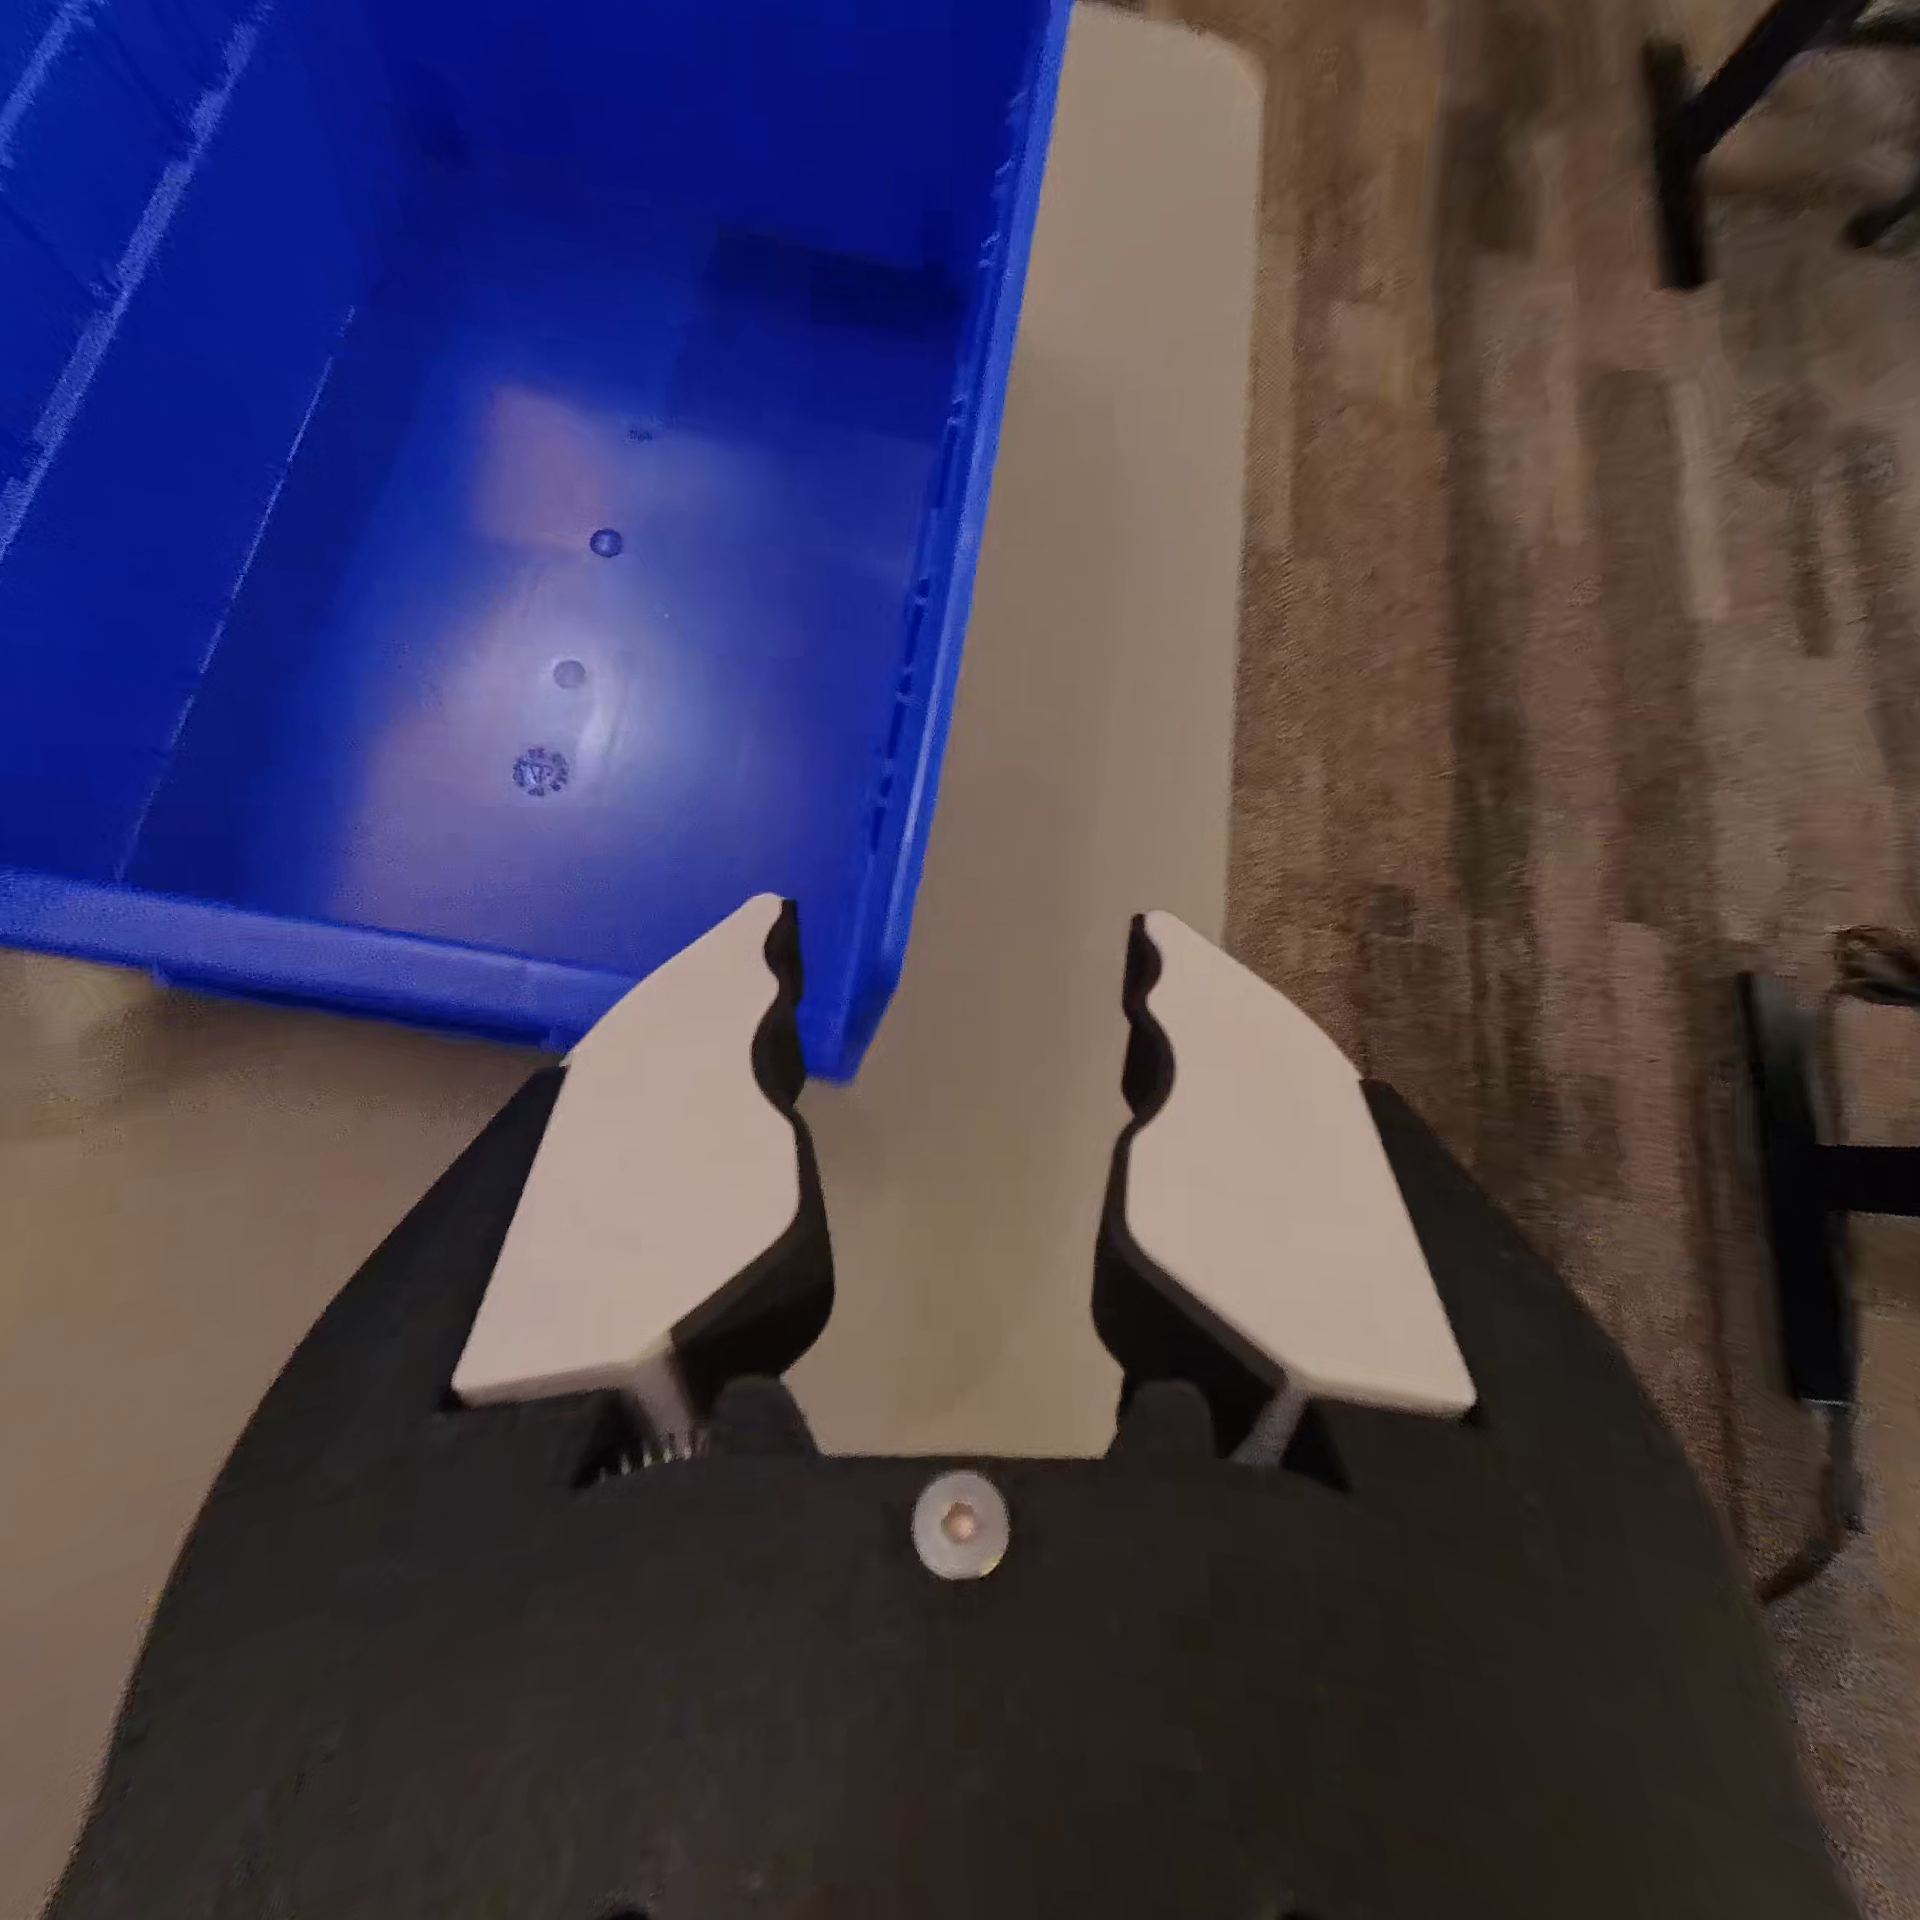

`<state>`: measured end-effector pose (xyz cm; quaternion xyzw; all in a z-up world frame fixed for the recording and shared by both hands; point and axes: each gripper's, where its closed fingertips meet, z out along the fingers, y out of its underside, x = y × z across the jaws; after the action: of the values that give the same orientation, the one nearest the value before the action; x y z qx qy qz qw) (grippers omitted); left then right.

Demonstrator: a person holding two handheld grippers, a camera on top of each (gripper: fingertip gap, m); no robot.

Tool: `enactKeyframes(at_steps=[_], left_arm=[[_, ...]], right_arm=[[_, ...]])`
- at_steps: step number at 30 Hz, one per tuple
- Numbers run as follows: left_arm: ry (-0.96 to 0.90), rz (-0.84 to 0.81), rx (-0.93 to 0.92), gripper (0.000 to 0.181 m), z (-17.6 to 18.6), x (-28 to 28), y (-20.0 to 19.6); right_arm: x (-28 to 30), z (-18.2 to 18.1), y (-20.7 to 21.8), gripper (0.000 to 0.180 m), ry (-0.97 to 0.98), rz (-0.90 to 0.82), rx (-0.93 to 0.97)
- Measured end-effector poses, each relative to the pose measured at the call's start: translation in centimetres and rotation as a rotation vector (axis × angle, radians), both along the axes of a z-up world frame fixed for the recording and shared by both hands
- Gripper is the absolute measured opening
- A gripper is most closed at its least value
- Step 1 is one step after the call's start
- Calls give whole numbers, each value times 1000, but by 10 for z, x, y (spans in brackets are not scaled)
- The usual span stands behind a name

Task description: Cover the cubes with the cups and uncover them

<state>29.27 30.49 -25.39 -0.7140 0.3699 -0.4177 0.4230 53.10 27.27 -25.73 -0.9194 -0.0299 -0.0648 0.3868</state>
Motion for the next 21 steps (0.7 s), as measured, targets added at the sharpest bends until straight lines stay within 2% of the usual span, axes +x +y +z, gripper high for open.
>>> enactKeyframes(at_steps=[4,9,14,17,21], left_arm=[[24,2,101,35,11,-42,-31],[102,83,145,36,0,-117,-56],[165,255,129,37,-13,-208,-56],[229,395,132,41,-23,-269,-47],[287,583,152,42,-27,-342,-42]], right_arm=[[-26,29,-35,57,-75,44,127],[-98,41,-66,53,-155,171,188],[-204,35,-68,50,-52,384,221],[-265,17,-65,57,-6,496,203],[-324,-6,-58,67,49,559,182]])
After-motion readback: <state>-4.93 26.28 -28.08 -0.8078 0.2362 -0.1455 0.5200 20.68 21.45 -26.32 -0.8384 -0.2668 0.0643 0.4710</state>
